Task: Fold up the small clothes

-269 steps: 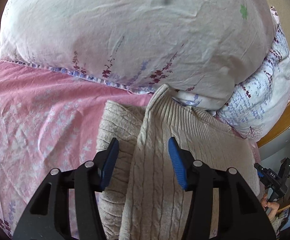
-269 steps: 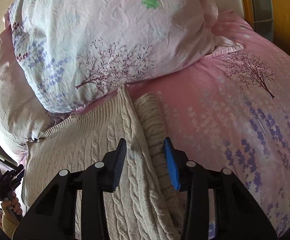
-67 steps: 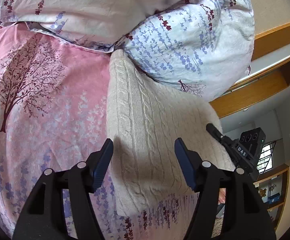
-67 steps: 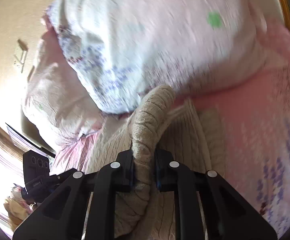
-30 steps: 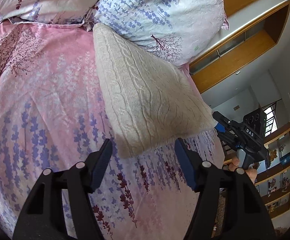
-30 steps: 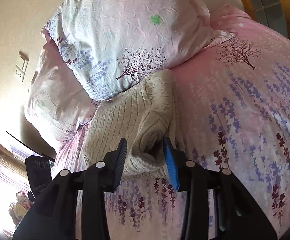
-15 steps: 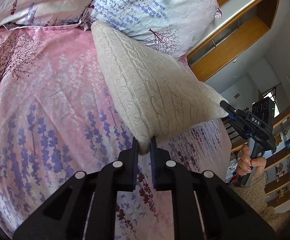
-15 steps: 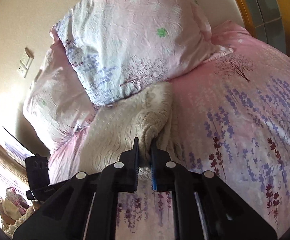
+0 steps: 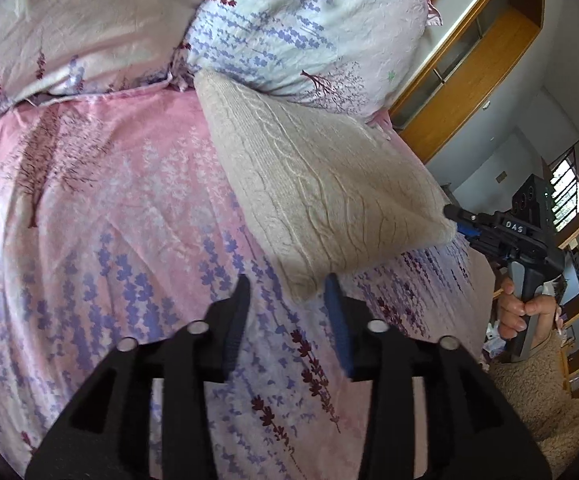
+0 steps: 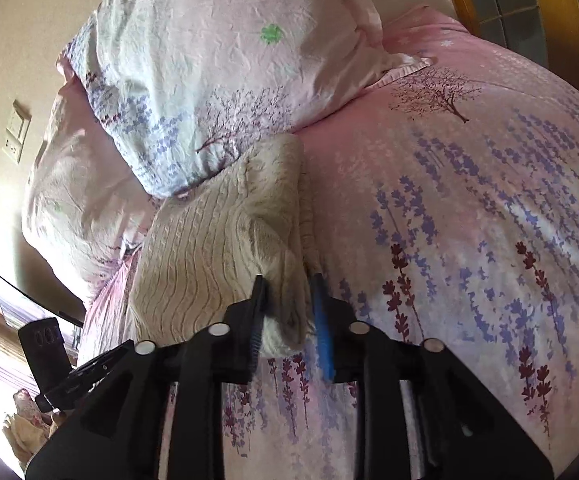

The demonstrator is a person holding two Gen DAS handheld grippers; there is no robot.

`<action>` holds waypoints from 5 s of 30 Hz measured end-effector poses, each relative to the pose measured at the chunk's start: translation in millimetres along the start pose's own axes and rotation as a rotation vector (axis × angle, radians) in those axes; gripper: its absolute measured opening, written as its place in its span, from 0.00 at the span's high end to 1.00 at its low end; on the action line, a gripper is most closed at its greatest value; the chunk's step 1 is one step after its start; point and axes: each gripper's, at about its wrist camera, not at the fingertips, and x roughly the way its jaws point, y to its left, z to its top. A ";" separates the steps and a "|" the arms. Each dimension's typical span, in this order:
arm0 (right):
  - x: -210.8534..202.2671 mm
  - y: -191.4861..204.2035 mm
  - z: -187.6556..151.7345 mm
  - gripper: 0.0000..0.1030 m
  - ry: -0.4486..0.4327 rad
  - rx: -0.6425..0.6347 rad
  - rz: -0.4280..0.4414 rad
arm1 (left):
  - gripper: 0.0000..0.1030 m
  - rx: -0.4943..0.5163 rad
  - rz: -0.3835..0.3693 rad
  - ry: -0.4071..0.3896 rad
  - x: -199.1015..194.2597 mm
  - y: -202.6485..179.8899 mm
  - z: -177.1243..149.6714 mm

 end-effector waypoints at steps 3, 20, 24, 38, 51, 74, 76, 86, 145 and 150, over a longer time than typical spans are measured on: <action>-0.2 -3.6 23.6 0.48 -0.022 0.072 0.049 | 0.44 -0.009 0.050 -0.042 -8.4 1.5 13.5; 73.0 17.9 96.2 0.91 0.011 0.037 0.053 | 0.13 0.005 0.307 -0.038 41.3 -20.4 52.3; 69.2 16.6 103.6 0.91 -0.027 0.029 0.028 | 0.12 0.008 0.302 -0.043 44.5 -23.9 54.1; 72.8 -15.1 90.7 0.32 0.149 0.126 0.068 | 0.02 -0.053 0.270 -0.029 63.9 -23.1 69.1; 82.2 -23.1 79.2 0.29 0.257 0.141 0.109 | 0.02 -0.180 0.158 0.036 96.4 -2.9 80.1; 82.2 99.7 42.5 0.73 0.130 -0.155 0.261 | 0.64 -0.176 0.011 -0.114 15.3 26.4 82.7; 89.0 115.9 35.7 0.73 0.123 -0.189 0.290 | 0.64 -0.196 0.025 -0.131 -2.3 43.7 76.0; 164.4 138.6 2.5 0.66 0.260 -0.201 0.222 | 0.48 -0.377 -0.014 -0.073 1.5 137.0 38.5; 73.0 158.4 -98.6 0.01 0.054 -0.510 -0.223 | 0.02 -0.107 0.596 -0.030 -36.3 36.2 -76.6; 86.9 162.9 -112.8 0.01 0.081 -0.555 -0.287 | 0.02 -0.105 0.627 0.003 -24.9 34.9 -80.1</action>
